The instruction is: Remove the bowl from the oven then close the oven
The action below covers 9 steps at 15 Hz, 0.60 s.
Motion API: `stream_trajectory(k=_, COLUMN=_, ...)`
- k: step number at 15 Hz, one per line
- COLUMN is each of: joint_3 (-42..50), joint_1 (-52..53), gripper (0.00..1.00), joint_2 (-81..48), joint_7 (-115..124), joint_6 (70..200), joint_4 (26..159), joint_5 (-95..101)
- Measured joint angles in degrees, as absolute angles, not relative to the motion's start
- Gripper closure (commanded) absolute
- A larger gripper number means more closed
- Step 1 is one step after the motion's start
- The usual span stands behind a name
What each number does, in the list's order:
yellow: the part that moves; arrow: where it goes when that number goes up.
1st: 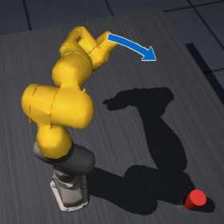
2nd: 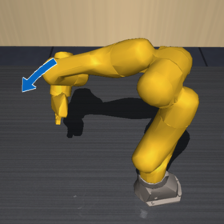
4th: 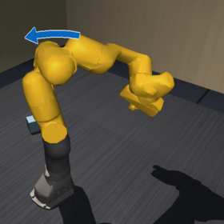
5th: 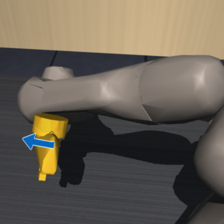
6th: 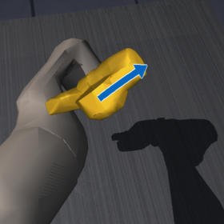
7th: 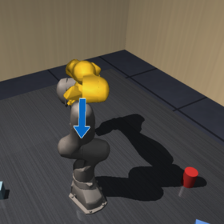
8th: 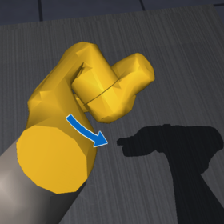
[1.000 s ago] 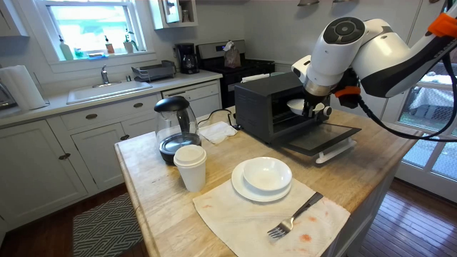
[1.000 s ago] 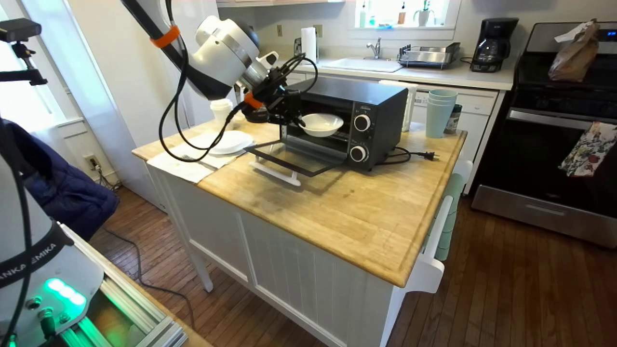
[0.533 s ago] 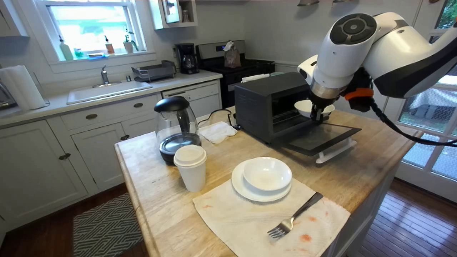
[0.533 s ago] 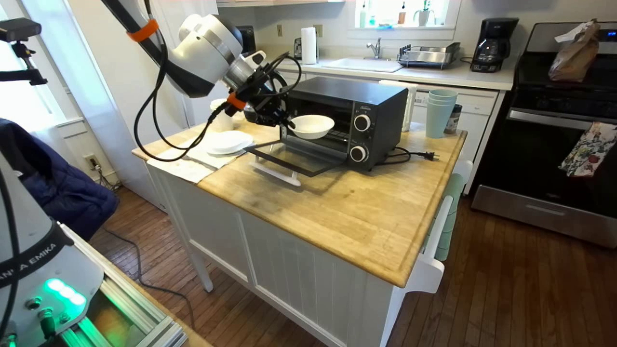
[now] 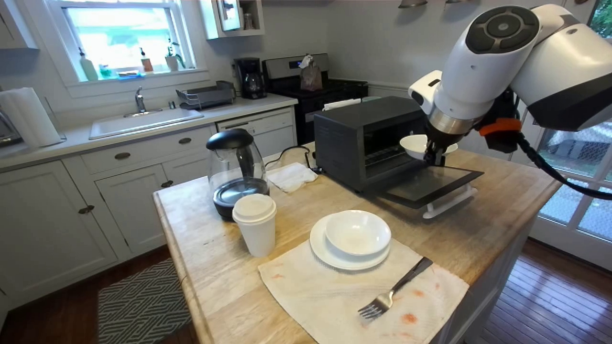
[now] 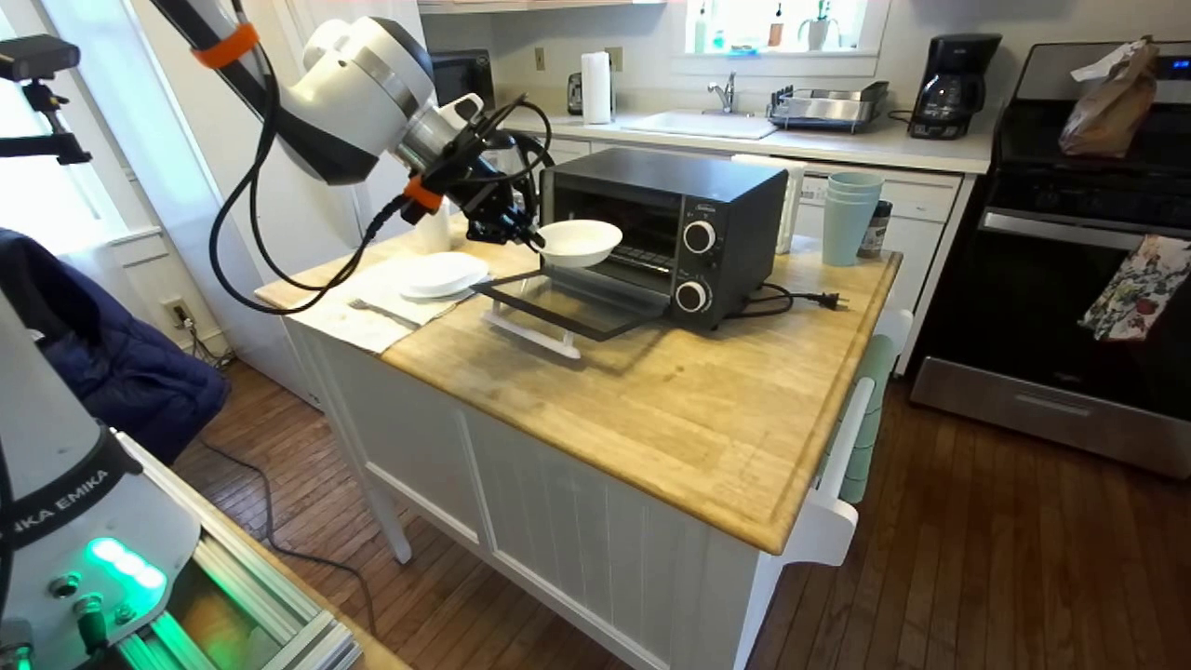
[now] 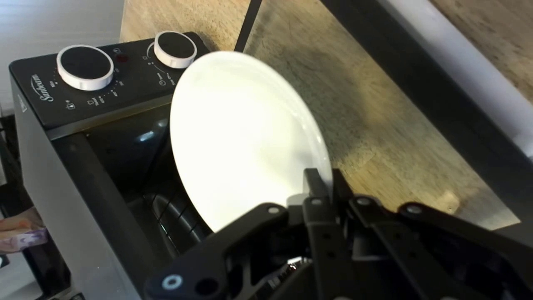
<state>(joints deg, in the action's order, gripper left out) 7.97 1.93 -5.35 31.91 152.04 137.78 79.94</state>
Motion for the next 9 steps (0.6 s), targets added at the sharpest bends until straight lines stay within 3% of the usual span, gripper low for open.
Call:
stream_trajectory(k=2, joint_3=7.96, joint_1=1.93, gripper=0.93, joint_2=-5.21, joint_7=31.91, joint_6=152.04, joint_4=137.86, joint_5=79.97)
stream_trajectory(k=3, joint_3=7.96, joint_1=1.93, gripper=0.98, joint_2=-5.22, joint_7=31.91, joint_6=152.04, joint_4=137.86, joint_5=79.97)
stream_trajectory(k=9, joint_3=7.19, joint_1=2.15, gripper=0.98, joint_2=-5.21, joint_7=31.28, joint_6=153.01, joint_4=138.38, joint_5=79.93)
